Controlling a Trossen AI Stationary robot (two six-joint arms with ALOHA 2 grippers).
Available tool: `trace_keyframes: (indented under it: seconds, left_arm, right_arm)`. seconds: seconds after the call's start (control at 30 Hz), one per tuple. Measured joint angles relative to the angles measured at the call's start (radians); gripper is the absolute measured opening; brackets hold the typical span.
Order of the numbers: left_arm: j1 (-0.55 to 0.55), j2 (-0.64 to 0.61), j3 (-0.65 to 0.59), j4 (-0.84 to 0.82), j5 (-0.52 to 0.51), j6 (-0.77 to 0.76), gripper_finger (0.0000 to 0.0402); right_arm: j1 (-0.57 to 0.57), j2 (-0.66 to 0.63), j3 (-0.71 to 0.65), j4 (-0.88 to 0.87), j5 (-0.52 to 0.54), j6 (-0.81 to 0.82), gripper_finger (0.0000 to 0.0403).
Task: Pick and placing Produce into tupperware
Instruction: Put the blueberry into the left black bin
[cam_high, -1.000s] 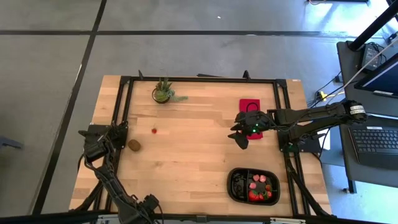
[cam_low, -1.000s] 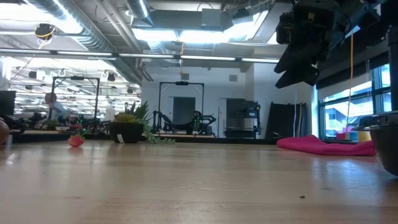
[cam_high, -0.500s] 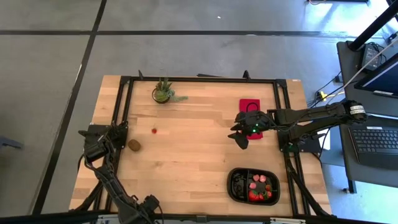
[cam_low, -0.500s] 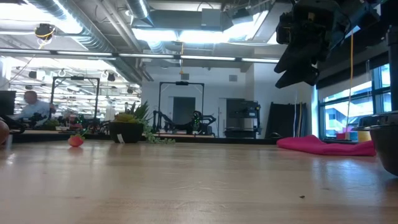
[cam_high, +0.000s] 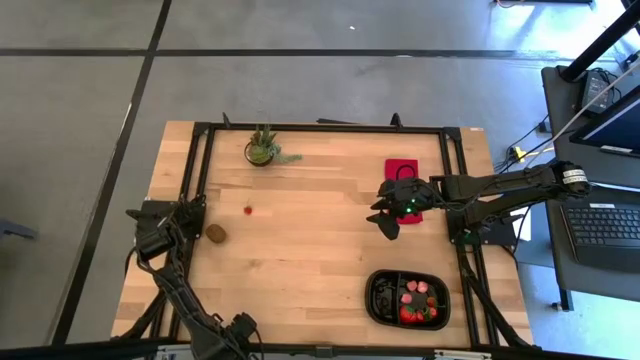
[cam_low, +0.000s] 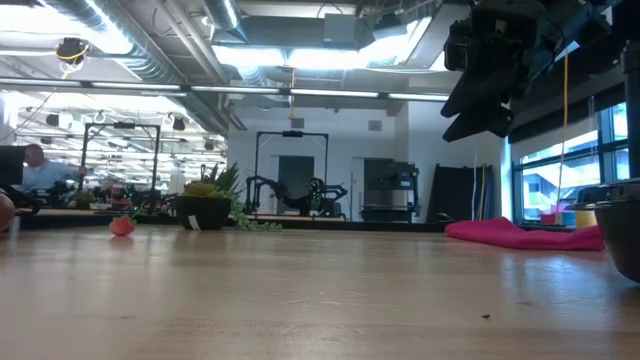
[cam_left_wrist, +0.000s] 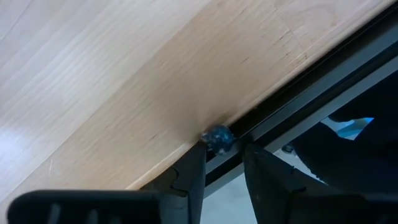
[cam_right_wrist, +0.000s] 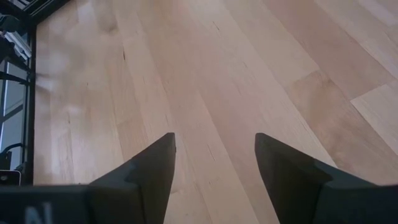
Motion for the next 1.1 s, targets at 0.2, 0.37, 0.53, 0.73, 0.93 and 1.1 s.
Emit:
trace_keyframes:
  seconds: [0.2,0.37,0.53,0.73,0.93,1.1]
  left_arm:
    - [0.014,0.000,0.000,0.003,0.001,0.000,0.0104]
    - [0.019,0.000,0.000,0.008,-0.002,0.001,0.0097]
    - [0.019,0.000,0.000,0.006,-0.007,0.000,0.0089]
    - [0.030,-0.002,-0.001,-0.055,-0.038,-0.043,0.0082]
    - [0.029,-0.002,-0.002,-0.055,-0.041,-0.055,0.0084]
    - [0.032,-0.002,-0.002,-0.044,-0.019,-0.053,0.0089]
  right_arm:
    - [0.000,0.000,0.000,0.000,0.000,-0.001,0.0222]
    - [0.000,0.000,0.000,0.000,0.000,-0.001,0.0222]
    - [0.000,0.000,0.000,0.000,0.000,-0.002,0.0222]
    - [0.000,0.000,0.000,0.000,0.000,0.000,0.0222]
    - [0.000,0.000,0.000,0.000,0.000,0.000,0.0222]
    - [0.000,0.000,0.000,-0.001,0.000,0.000,0.0222]
